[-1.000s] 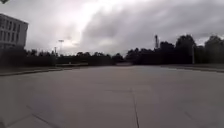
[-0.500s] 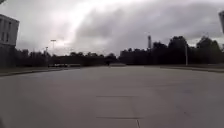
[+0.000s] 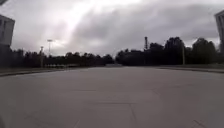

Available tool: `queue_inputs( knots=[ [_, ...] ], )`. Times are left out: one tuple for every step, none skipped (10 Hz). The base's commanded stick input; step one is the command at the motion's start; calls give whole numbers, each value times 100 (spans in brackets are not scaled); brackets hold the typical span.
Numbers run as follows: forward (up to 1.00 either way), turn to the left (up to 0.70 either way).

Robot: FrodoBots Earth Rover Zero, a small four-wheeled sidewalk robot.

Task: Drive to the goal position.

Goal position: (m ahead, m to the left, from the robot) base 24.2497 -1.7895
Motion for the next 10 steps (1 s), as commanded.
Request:
queue_inputs(
  knots=[
    [70,0],
    [70,0],
    [70,0],
    [70,0],
    [70,0],
    [70,0],
    [70,0],
    [70,0],
    [70,0],
    [70,0]
  ],
)
